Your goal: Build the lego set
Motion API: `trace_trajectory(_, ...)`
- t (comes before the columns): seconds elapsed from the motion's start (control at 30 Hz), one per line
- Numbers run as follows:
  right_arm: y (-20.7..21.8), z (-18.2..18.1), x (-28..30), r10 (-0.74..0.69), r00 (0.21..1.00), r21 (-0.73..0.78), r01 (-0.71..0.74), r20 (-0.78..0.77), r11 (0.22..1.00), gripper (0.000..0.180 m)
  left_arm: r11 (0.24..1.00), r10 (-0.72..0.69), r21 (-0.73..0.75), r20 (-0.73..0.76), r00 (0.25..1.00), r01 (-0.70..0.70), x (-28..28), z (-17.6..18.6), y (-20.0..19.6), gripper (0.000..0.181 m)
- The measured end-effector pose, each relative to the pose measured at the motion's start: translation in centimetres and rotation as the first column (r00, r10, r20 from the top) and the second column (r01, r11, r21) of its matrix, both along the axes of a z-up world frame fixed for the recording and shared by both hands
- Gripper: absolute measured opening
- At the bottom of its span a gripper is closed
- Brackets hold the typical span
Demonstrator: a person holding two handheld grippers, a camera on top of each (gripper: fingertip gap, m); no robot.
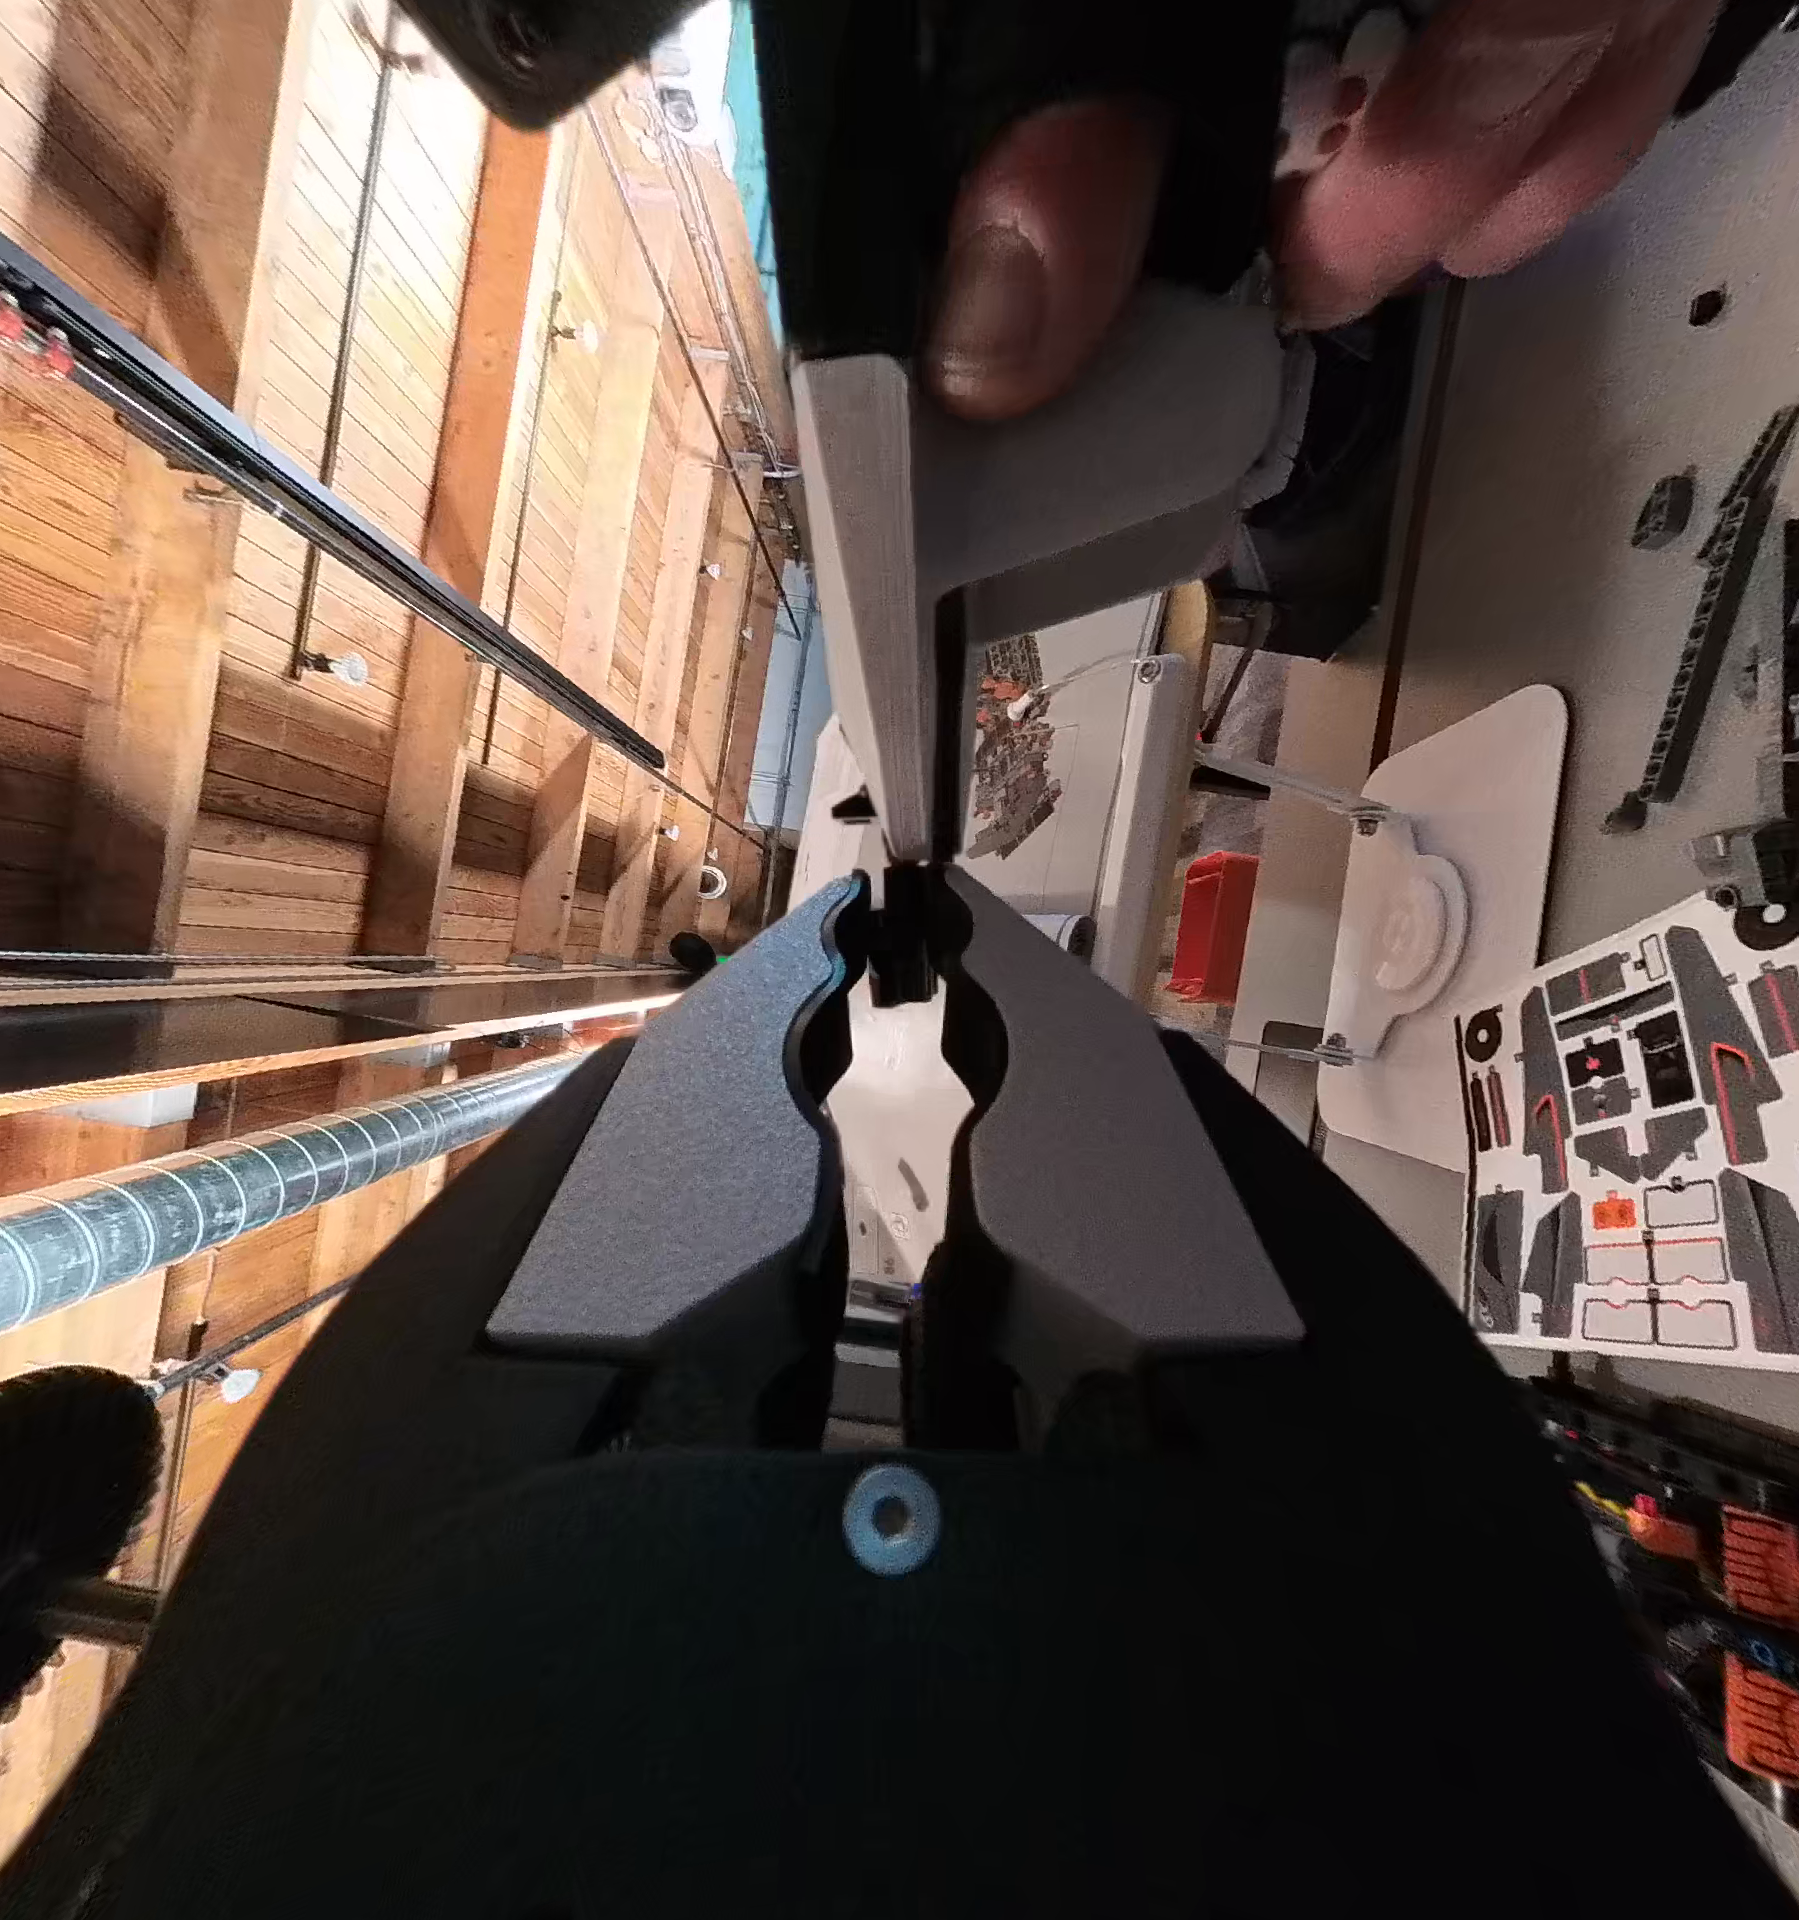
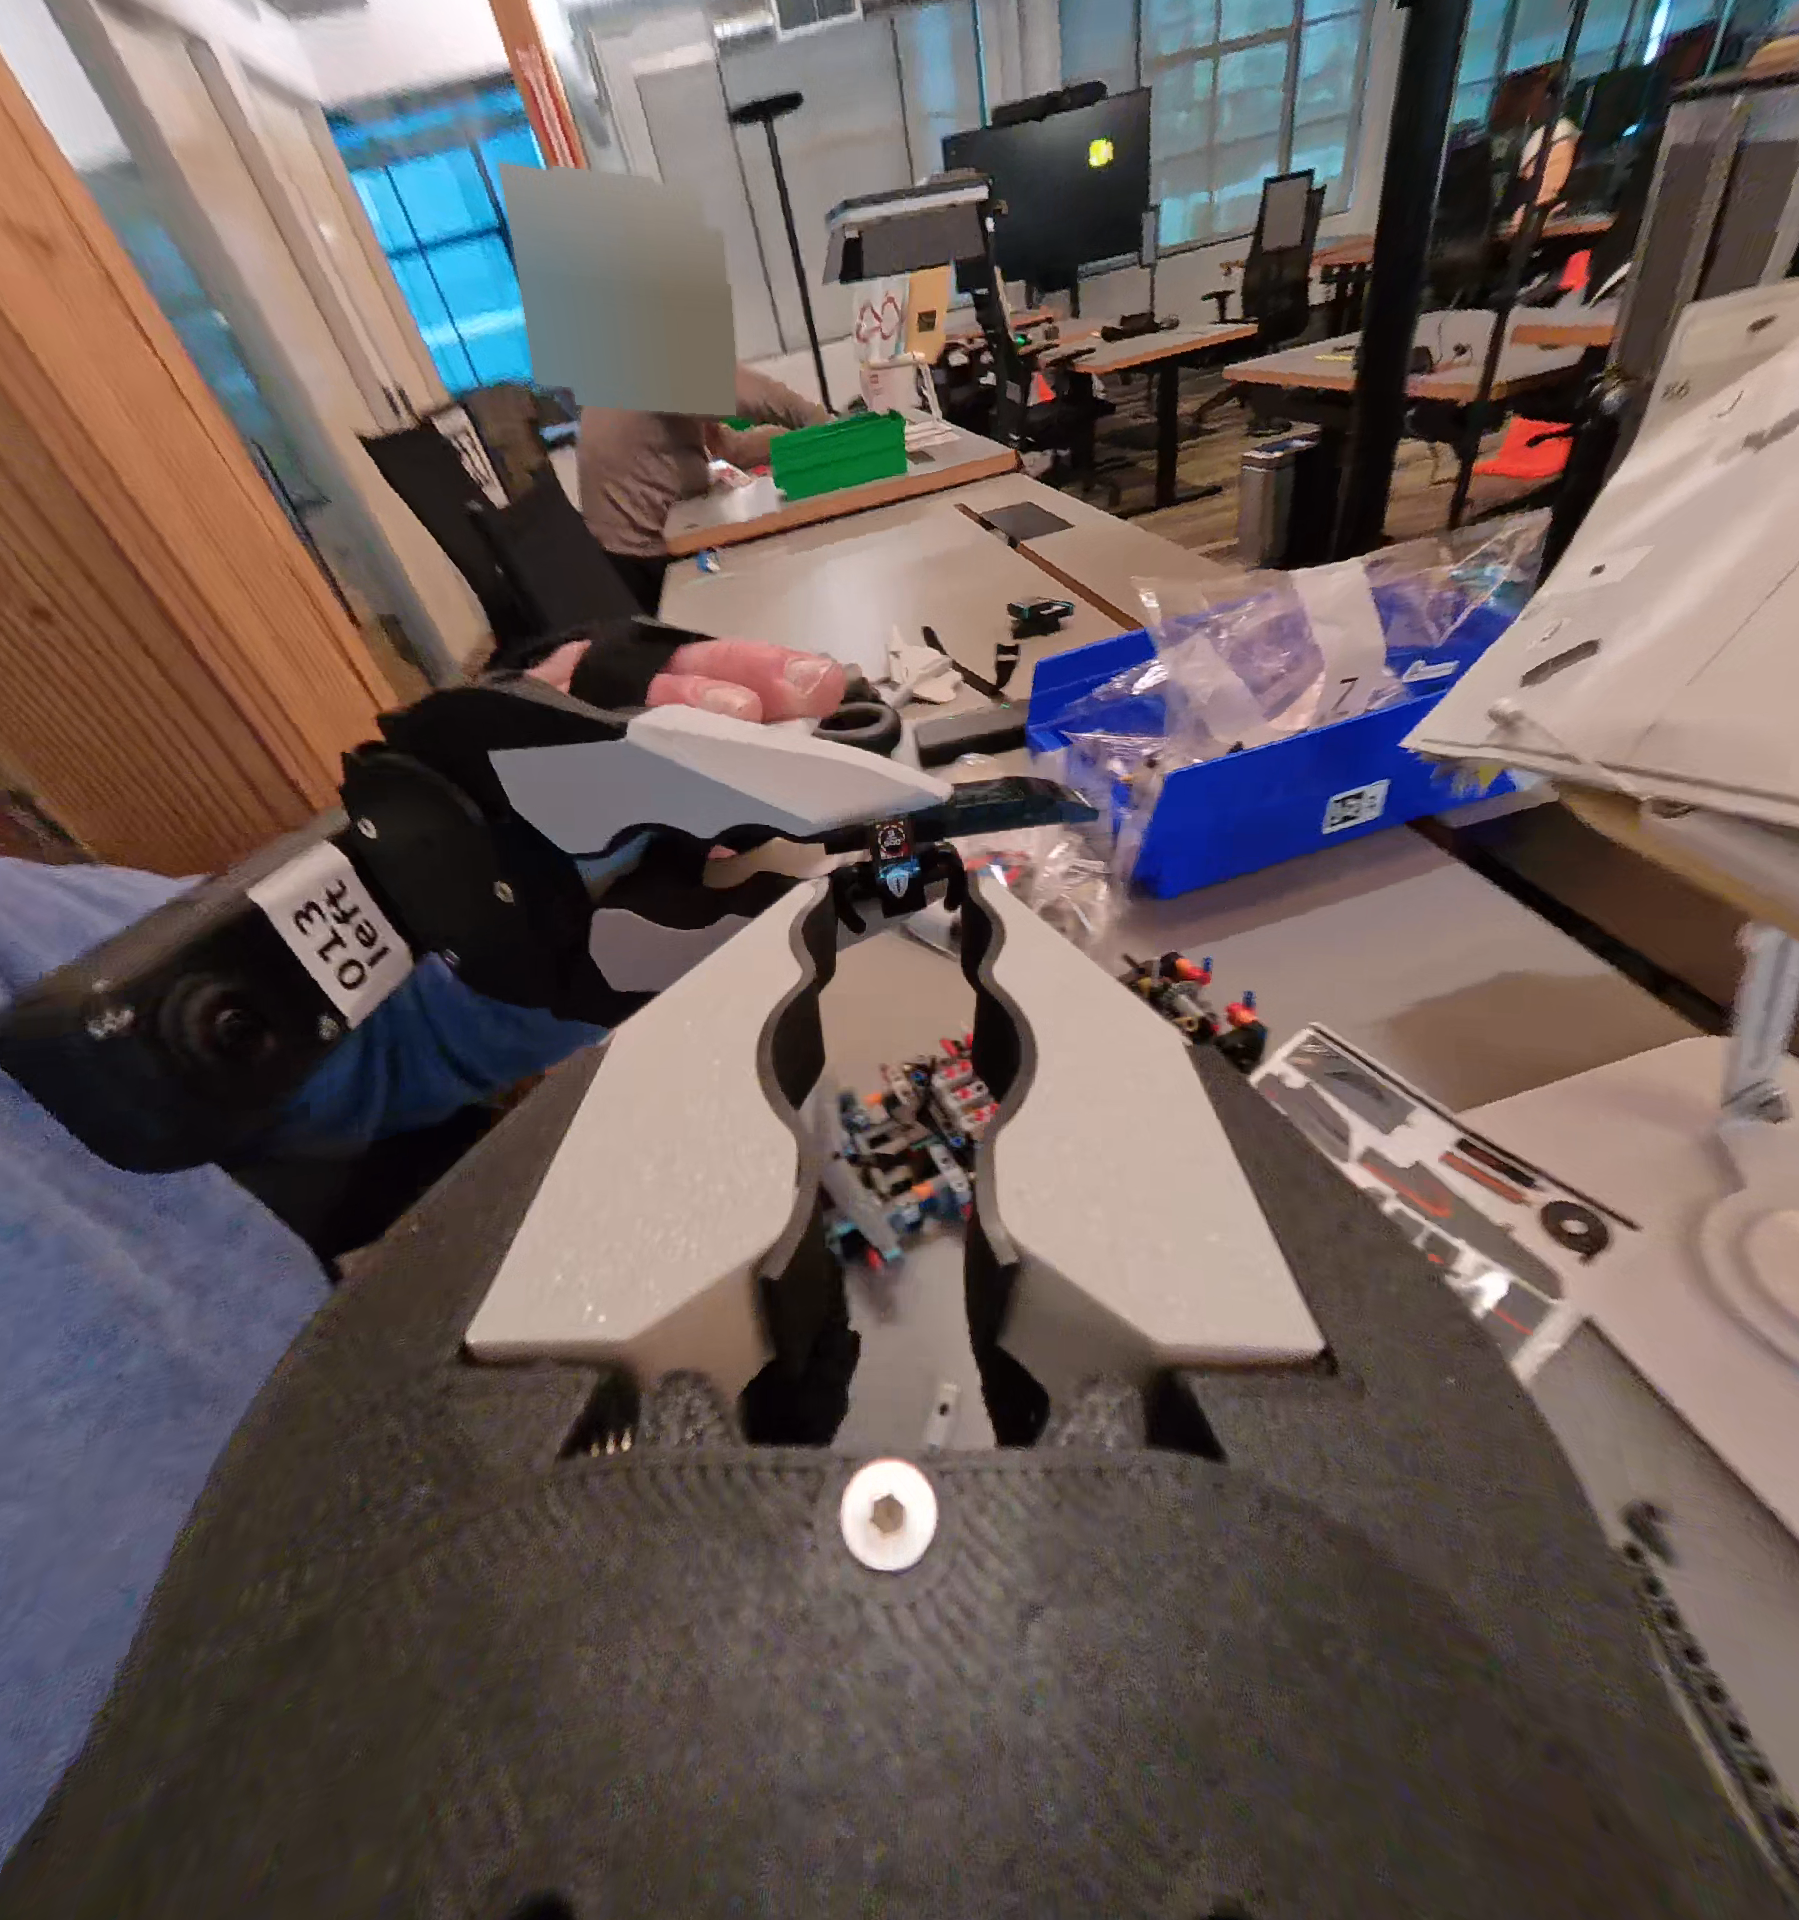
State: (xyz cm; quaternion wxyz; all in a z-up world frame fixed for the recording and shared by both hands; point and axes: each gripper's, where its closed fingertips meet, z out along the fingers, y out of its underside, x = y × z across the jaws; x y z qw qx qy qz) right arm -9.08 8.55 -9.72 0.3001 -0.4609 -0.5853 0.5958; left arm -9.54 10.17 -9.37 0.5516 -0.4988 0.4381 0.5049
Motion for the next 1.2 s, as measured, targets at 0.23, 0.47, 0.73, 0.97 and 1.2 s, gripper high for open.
trace_trajectory(0.23,0.1,0.0,-0.1,-0.021,1.000,0.097,0.022,-0.013,0.995,0.021,1.000,-0.006,-0.011,0.026,1.000,0.006,-0.1,0.0,0.1,0.008)
trace_trajectory(0.47,0.1,0.3,0.3,-0.029,0.999,0.153,0.032,-0.022,0.988,0.032,0.999,-0.030,-0.021,0.040,0.999,0.031,0.5,-0.1,-0.1,0.008)
trace_trajectory(0.73,1.0,1.1,2.3,-0.062,0.993,0.368,0.093,-0.097,0.925,0.047,0.992,-0.061,-0.096,0.154,0.986,0.077,1.0,-0.6,0.0,0.008)
trace_trajectory(0.97,-0.1,0.5,2.3,-0.123,0.981,0.740,0.194,-0.151,0.644,0.038,0.983,-0.069,-0.154,0.191,0.979,0.099,2.4,-1.1,0.4,0.008)
trace_trajectory(1.2,0.3,0.4,2.6,-0.145,0.977,0.779,0.215,-0.159,0.589,0.023,0.979,-0.058,-0.180,0.183,0.981,0.091,2.7,-1.3,0.5,0.008)
